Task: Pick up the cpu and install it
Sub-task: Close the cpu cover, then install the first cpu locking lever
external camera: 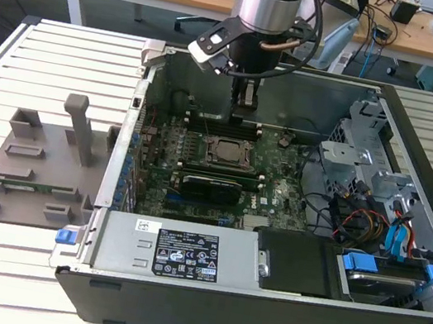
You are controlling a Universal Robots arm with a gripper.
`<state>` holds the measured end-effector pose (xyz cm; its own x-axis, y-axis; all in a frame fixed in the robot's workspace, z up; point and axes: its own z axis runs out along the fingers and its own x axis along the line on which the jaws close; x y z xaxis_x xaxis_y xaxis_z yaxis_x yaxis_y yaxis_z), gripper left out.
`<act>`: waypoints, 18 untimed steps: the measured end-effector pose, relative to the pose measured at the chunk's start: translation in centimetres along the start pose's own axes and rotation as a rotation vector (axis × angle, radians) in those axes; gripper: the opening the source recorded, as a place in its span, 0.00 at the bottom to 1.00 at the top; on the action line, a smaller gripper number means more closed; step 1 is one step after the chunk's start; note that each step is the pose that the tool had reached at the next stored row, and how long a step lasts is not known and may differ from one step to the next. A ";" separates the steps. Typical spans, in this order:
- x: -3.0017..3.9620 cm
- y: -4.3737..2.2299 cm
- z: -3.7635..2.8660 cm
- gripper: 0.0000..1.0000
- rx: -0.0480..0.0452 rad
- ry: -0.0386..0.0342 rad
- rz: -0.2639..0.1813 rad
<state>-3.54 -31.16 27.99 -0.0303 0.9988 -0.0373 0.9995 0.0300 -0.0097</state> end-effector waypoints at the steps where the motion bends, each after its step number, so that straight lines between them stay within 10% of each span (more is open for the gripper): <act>1: 0.00 0.00 -0.02 0.11 0.0000 0.0000 0.000; 18: 0.00 0.00 -0.07 0.11 -0.0017 -0.0004 -0.042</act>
<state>-3.53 -31.15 28.06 -0.0727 0.9967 -0.0373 0.9973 0.0724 -0.0096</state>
